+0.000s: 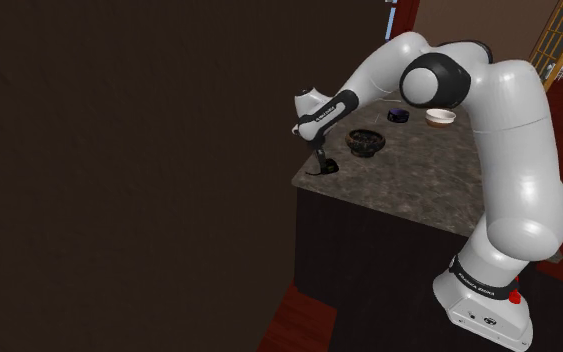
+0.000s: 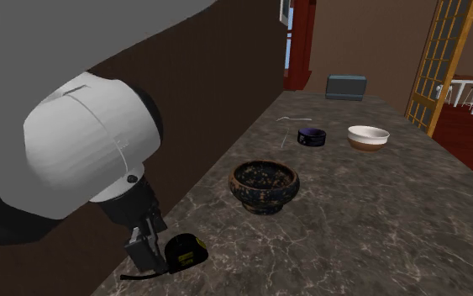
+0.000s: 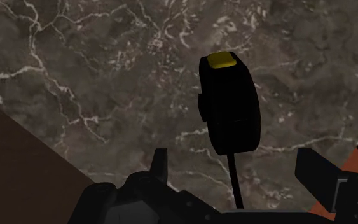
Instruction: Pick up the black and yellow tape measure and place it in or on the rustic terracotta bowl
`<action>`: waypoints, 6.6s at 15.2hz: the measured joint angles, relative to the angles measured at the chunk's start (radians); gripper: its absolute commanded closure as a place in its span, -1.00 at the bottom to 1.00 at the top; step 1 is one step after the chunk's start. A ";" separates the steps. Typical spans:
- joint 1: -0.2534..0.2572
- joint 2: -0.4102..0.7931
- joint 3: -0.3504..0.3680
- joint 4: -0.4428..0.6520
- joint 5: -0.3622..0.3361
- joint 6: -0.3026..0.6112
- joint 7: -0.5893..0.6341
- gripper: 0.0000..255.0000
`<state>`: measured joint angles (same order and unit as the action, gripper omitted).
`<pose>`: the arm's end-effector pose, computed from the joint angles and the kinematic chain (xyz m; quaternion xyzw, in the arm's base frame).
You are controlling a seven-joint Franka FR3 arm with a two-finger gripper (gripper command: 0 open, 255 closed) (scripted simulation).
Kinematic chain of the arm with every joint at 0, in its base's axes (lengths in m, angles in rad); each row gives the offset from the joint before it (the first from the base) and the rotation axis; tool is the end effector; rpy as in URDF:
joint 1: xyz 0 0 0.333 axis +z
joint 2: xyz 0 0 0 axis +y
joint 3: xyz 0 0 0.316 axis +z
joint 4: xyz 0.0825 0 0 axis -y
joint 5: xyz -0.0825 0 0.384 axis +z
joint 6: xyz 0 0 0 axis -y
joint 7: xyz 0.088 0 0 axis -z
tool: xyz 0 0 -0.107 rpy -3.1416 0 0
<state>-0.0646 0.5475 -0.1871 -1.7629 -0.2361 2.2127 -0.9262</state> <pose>0.6327 -0.1606 0.2538 0.9015 0.4069 -0.1161 0.0904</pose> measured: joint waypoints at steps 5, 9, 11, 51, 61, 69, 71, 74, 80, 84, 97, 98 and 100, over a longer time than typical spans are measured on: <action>-0.003 0.042 -0.002 0.006 0.003 0.012 0.015 -1.00; -0.003 0.043 -0.003 0.005 0.003 0.013 0.016 1.00; -0.003 0.043 -0.003 0.005 0.003 0.014 0.016 1.00; 0.013 -0.167 -0.009 0.131 0.006 -0.314 -0.058 1.00; -0.122 -0.129 -0.066 0.171 0.019 -0.267 -0.241 1.00; -0.260 -0.019 -0.100 0.324 0.061 -0.264 -0.415 1.00; -0.298 0.013 -0.106 0.367 0.073 -0.265 -0.457 1.00; -0.354 0.076 -0.111 0.468 0.095 -0.287 -0.517 1.00; -0.372 0.109 -0.110 0.447 0.100 -0.231 -0.525 1.00; -0.371 0.125 -0.108 0.421 0.100 -0.190 -0.515 1.00; -0.371 0.141 -0.106 0.397 0.100 -0.151 -0.506 -1.00; -0.371 0.141 -0.106 0.397 0.100 -0.151 -0.506 -1.00; -0.371 0.142 -0.106 0.397 0.100 -0.151 -0.506 -1.00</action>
<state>-0.4359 0.6892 -0.2935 -1.3655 -0.1356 2.0620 -1.4321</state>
